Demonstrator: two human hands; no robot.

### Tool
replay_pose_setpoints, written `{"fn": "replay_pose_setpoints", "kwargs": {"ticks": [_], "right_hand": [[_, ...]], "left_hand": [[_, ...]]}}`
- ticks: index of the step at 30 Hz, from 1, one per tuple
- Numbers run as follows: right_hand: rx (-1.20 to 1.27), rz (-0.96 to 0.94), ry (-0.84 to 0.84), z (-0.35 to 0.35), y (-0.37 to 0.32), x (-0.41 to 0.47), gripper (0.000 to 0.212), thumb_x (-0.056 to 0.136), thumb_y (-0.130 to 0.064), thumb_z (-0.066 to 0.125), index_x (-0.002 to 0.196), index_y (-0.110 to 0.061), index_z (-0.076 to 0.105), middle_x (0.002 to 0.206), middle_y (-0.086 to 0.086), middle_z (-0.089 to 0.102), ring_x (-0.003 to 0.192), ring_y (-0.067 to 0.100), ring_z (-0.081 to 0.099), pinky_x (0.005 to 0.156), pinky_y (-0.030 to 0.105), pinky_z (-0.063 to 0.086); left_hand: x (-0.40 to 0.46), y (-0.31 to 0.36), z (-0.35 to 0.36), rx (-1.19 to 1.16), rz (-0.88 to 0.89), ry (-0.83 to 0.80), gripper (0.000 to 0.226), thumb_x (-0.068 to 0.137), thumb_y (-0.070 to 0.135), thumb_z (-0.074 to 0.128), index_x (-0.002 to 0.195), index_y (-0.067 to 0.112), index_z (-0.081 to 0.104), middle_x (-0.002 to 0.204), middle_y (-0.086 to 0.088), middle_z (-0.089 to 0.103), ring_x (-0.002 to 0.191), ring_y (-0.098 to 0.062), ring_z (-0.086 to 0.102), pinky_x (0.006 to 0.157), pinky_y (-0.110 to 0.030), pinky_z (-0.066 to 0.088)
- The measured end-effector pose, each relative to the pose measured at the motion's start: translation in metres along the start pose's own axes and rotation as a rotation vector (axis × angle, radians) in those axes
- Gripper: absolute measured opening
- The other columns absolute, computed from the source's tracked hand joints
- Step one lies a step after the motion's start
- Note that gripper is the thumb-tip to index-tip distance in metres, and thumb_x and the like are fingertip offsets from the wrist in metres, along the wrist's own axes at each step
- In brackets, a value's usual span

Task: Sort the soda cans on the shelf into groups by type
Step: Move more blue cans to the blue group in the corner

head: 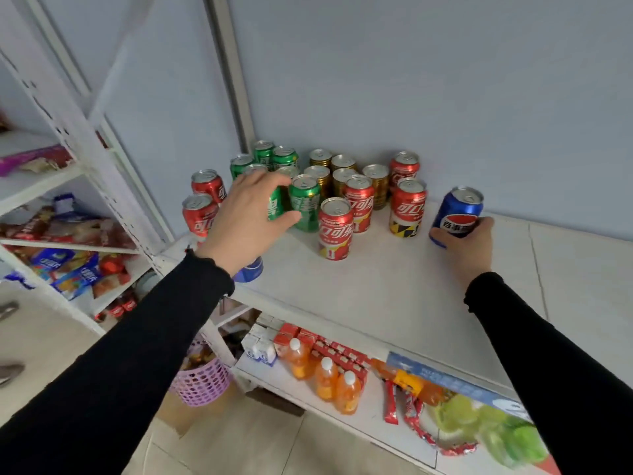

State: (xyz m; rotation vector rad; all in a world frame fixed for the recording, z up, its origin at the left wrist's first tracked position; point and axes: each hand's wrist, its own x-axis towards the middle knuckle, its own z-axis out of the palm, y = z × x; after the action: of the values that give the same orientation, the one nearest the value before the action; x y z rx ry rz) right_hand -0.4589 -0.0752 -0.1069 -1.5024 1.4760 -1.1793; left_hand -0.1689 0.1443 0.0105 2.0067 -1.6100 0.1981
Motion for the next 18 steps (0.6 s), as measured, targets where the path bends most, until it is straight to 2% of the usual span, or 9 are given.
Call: {"fn": "replay_pose_setpoints", "kwargs": {"ticks": [4,7,10,14,18], "right_hand": [[0.058,-0.020,0.002,0.006,-0.013,-0.065,0.065,0.074,-0.019,0.085,0.122,-0.007,0.043,0.114,0.003,0.059,0.100,0.022,0.061,0.081,0.034,0.052],[0.092,-0.035,-0.008,0.010,-0.023,-0.108,0.064,0.073,-0.018,0.086,0.120,-0.010,0.044,0.114,0.003,0.061,0.098,0.021,0.062,0.078,0.028,0.052],[0.053,-0.065,-0.006,0.010,-0.030,-0.144,0.062,0.074,-0.021,0.086,0.120,-0.014,0.044,0.112,-0.001,0.061,0.095,0.016,0.061,0.073,0.023,0.050],[0.049,-0.075,-0.025,-0.002,-0.035,-0.178,0.063,0.075,-0.021,0.086,0.123,-0.013,0.045,0.109,-0.003,0.061,0.094,0.011,0.062,0.072,0.017,0.050],[0.019,-0.085,0.005,-0.025,-0.038,-0.197,0.063,0.075,-0.024,0.086,0.123,-0.015,0.046,0.109,-0.005,0.062,0.092,0.001,0.061,0.070,0.015,0.049]], "left_hand": [[-0.019,-0.051,-0.010,-0.012,-0.063,-0.040,0.063,0.081,0.049,0.076,0.134,0.025,0.052,0.131,0.000,0.055,0.121,-0.022,0.048,0.089,-0.028,0.031],[-0.032,-0.076,-0.004,-0.044,-0.112,-0.108,0.067,0.076,0.055,0.078,0.129,0.023,0.051,0.127,-0.001,0.059,0.114,-0.023,0.056,0.085,-0.033,0.043],[-0.043,-0.088,0.003,-0.085,-0.126,-0.136,0.059,0.074,0.054,0.079,0.118,0.025,0.053,0.117,0.000,0.065,0.101,-0.024,0.062,0.078,-0.037,0.047],[-0.050,-0.084,0.002,-0.141,-0.115,-0.123,0.058,0.073,0.041,0.085,0.120,0.025,0.053,0.116,-0.001,0.068,0.096,-0.024,0.062,0.074,-0.033,0.044],[-0.059,-0.050,0.001,-0.255,-0.024,-0.139,0.063,0.072,0.037,0.087,0.124,0.028,0.054,0.119,0.004,0.066,0.101,-0.022,0.061,0.079,-0.036,0.049]]}}
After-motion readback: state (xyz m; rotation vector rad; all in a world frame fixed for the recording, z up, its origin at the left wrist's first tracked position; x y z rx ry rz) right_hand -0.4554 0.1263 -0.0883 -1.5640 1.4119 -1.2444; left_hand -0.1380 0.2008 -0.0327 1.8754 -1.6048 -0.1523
